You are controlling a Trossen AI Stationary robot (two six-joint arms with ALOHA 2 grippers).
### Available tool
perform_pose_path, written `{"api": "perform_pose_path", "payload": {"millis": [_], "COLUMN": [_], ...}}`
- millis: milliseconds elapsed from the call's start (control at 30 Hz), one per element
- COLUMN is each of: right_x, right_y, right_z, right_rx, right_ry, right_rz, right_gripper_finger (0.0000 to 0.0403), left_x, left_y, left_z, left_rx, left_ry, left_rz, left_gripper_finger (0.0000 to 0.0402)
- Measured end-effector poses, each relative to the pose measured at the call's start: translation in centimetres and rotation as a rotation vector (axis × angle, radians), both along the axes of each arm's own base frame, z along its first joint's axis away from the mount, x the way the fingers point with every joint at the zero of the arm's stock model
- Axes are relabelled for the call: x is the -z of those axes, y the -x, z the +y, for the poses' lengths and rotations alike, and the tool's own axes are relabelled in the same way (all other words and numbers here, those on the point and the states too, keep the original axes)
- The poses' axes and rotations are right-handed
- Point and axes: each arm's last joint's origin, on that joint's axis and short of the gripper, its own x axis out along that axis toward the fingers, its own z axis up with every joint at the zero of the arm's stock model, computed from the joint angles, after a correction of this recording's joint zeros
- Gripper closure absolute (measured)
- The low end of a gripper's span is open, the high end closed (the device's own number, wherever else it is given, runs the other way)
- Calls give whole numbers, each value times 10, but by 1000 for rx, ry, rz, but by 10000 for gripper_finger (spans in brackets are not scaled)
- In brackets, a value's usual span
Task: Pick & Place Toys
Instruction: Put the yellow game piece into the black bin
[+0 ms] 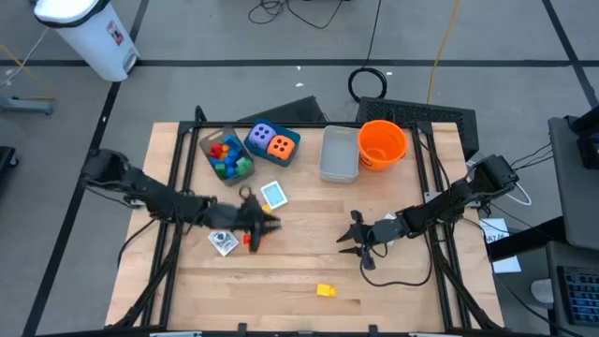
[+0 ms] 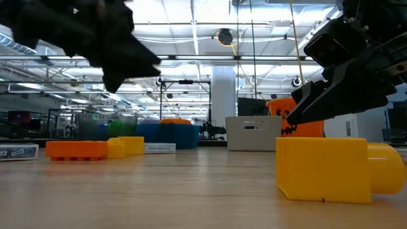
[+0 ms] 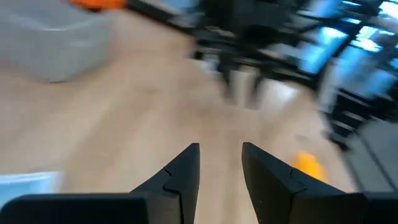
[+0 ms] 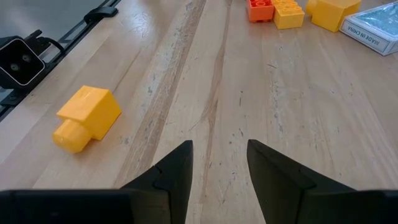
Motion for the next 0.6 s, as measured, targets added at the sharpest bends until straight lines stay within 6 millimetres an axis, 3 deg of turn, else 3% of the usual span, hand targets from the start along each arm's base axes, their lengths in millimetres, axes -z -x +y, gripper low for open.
{"api": "perform_pose_path", "payload": {"millis": [233, 600], "right_x": [0, -6], "right_y": [0, 0], "right_z": [0, 8], "right_rx": [4, -28], "right_ry": [-7, -38], "right_rz": [1, -62], "right_gripper_finger": [259, 259], "left_x": [8, 20], "left_y": [-6, -32], "left_z": [-64, -127], "left_rx": [105, 109], "left_ry": [-105, -222], "left_rz": [-140, -124], "left_gripper_finger": [273, 273]}}
